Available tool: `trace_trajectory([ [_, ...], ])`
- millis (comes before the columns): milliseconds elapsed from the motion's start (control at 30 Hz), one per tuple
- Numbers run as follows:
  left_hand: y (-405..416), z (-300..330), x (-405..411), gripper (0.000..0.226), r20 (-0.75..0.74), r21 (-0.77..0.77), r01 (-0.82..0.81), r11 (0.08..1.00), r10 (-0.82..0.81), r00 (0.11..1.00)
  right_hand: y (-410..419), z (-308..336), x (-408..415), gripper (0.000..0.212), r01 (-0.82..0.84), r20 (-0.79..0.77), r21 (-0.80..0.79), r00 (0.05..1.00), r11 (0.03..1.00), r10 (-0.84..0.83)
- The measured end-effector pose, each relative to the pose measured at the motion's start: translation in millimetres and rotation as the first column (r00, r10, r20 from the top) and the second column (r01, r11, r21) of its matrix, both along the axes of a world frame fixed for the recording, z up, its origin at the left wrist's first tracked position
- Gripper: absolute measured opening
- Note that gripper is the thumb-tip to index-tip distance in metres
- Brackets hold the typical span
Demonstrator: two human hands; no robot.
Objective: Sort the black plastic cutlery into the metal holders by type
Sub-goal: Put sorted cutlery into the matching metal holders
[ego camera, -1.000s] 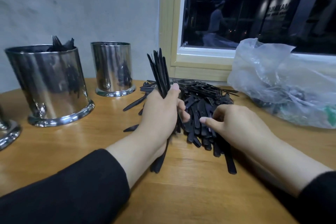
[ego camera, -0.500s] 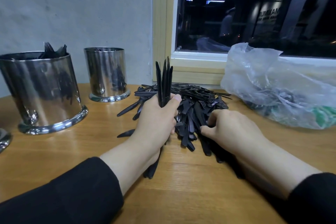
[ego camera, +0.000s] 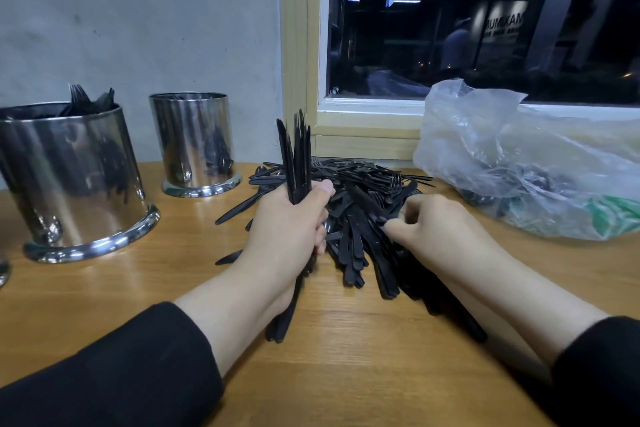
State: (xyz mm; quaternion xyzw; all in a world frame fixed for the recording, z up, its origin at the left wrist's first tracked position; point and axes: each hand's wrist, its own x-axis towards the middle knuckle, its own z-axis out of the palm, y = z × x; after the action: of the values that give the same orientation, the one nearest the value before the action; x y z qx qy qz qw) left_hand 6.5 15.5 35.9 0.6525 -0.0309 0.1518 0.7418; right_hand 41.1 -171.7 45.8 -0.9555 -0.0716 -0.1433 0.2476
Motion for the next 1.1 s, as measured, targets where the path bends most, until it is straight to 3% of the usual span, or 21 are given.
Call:
trace_trajectory([
  [167, 2.0, 0.0, 2.0, 0.038, -0.025, -0.059, 0.010, 0.998, -0.011, 1.000, 7.3, 3.1, -8.7, 0.016, -0.228, 0.193, 0.259, 0.964, 0.939, 0.181],
  [300, -1.1, -0.5, 0.6, 0.035, -0.026, -0.072, 0.049, 0.996, -0.051, 0.998, 19.7, -2.8, -20.2, 0.020, -0.446, 0.239, 0.225, 0.887, 0.866, 0.395],
  [467, -5.5, -0.9, -3.0, 0.023, -0.014, -0.029, 0.062, 0.998, -0.062, 0.998, 25.5, -2.6, -30.0, 0.018, -0.574, 0.169, 0.127, 0.816, 0.809, 0.552],
  [533, -6.6, -0.3, -3.9, 0.020, -0.026, -0.020, 0.045, 0.999, -0.045, 0.999, 21.7, -0.2, -27.7, 0.018, -0.549, 0.192, 0.107, 0.829, 0.829, 0.525],
  [633, -6.1, 1.3, -3.4, 0.027, -0.021, 0.029, 0.003, 1.000, -0.003, 1.000, 6.7, 1.7, -11.8, 0.032, -0.330, 0.282, 0.157, 0.918, 0.931, 0.278],
  [733, -6.5, 1.2, -3.8, 0.020, 0.038, 0.010, 0.007, 1.000, -0.007, 0.999, -8.8, -0.6, 2.4, 0.033, -0.169, 0.221, 0.153, 0.966, 0.974, 0.133],
  [833, -8.6, -5.4, -5.4, 0.004, 0.052, 0.069, 0.015, 0.998, -0.019, 0.998, -9.3, -6.2, 4.2, 0.024, -0.187, 0.162, 0.053, 0.971, 0.981, 0.176],
  [933, -12.2, -13.2, -6.7, 0.006, 0.009, 0.128, 0.035, 0.991, -0.036, 0.999, 1.8, -11.5, 0.5, 0.017, -0.282, 0.129, -0.059, 0.949, 0.958, 0.287],
  [1100, -12.2, -9.3, -5.8, 0.012, -0.004, 0.128, 0.004, 0.992, -0.004, 1.000, 13.2, -19.9, -2.8, 0.025, -0.378, 0.046, -0.261, 0.914, 0.888, 0.403],
])
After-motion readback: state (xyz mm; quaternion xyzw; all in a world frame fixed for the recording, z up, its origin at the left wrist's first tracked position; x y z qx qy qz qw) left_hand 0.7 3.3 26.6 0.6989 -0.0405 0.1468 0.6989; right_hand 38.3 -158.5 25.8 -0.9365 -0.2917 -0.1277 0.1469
